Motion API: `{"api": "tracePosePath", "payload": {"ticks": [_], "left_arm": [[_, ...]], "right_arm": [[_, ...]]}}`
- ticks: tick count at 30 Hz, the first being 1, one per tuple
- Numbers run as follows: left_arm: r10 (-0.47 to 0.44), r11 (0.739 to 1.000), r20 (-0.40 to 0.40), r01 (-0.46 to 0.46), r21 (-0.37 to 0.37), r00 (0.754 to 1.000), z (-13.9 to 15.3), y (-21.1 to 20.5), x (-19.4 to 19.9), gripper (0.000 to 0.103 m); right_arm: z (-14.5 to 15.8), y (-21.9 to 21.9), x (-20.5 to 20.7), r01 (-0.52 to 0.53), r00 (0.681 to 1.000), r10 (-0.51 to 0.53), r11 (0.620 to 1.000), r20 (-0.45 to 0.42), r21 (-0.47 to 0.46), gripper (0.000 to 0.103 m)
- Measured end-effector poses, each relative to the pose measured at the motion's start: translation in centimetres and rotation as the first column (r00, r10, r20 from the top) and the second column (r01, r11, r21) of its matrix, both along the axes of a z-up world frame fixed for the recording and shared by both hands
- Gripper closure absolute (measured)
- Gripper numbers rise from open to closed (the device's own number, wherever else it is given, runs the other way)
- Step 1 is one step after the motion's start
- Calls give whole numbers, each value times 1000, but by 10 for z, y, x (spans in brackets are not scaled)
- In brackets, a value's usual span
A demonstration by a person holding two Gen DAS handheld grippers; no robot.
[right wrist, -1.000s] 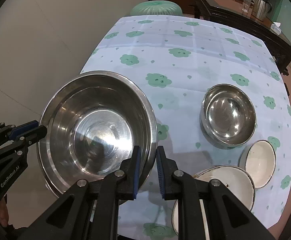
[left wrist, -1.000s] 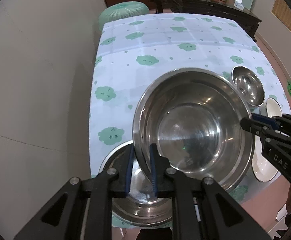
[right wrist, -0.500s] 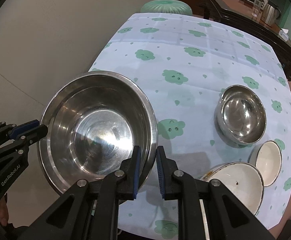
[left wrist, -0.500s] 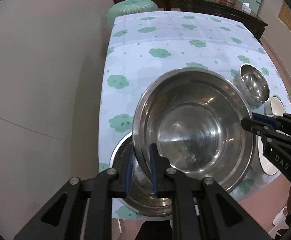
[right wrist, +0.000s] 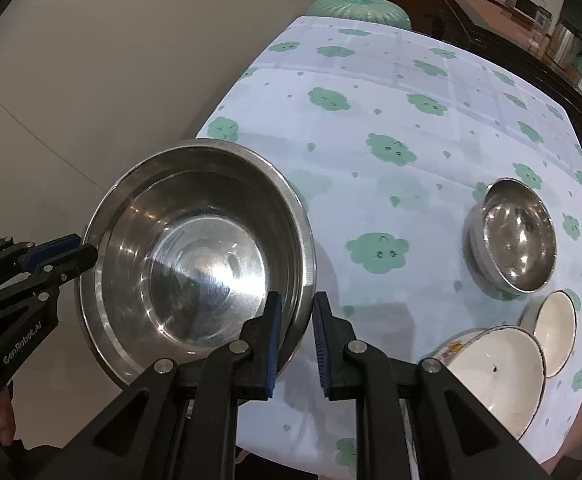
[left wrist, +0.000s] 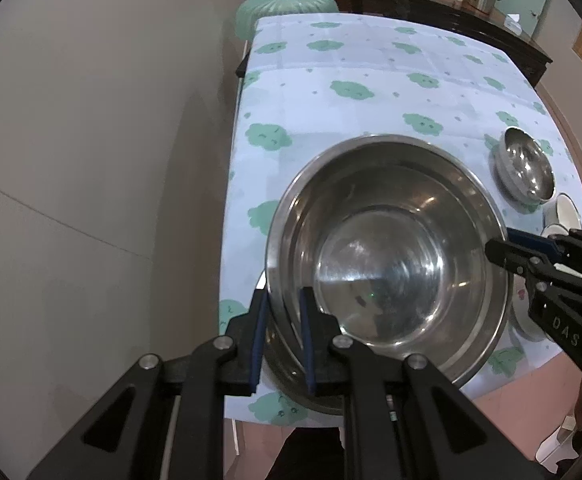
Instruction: Organize plates and bowls
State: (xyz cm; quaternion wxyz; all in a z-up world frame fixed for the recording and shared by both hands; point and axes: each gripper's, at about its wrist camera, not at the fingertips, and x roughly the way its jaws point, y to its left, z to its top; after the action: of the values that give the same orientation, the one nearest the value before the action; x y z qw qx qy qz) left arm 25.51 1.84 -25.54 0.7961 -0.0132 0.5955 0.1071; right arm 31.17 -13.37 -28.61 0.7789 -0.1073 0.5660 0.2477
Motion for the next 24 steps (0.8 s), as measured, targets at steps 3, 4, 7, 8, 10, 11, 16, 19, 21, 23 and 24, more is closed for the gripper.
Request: {"api": "tracePosePath", "payload": {"ticks": [3,4,7,8,10,11,16,19,21,23,24], "left_arm": [[12,1000,-5,-12,-4,1000,-2,7,-3,90],[16,1000,-6,-16,-4,1000,-3,9,-4,90],[25,1000,-12,-25,-10,1000,-7,13,-8,90],[27,1000,-14,-27,-11,1000,-8,14,-9,90],[33,999,-21,-33,-15,999,-11,16,-11,90],[34,999,-24,-35,-15,999,-12,17,-13,90],[44,999,-38,-44,-14,998,-17,21,-18,90],[52,998,-43,-53,-16,998,-21,24,-21,90],[54,998,-49,-55,-17,997,-23,25,-22,90],[53,998,-52,-54,-16,997,-24,25,-22,90],[53,998,-54,-54,-17,997,-25,25,-23,90]], "right_arm": [[-3,7,-3,-17,1000,17,1000,-7,-6,85],[-4,10,-4,-23,1000,23,1000,-8,-9,85],[-6,16,-6,-38,999,37,999,-13,-15,85],[-6,18,-7,-41,999,41,999,-15,-17,85],[-8,21,-8,-49,999,49,999,-19,-20,85],[-9,22,-7,-52,998,51,998,-20,-22,85],[-13,29,-10,-67,997,66,997,-26,-30,85],[-15,32,-13,-76,997,75,996,-28,-35,85],[-16,34,-14,-81,996,79,996,-33,-36,85],[-17,35,-14,-84,996,83,996,-34,-40,85],[-18,35,-14,-84,996,83,996,-36,-41,85]]}}
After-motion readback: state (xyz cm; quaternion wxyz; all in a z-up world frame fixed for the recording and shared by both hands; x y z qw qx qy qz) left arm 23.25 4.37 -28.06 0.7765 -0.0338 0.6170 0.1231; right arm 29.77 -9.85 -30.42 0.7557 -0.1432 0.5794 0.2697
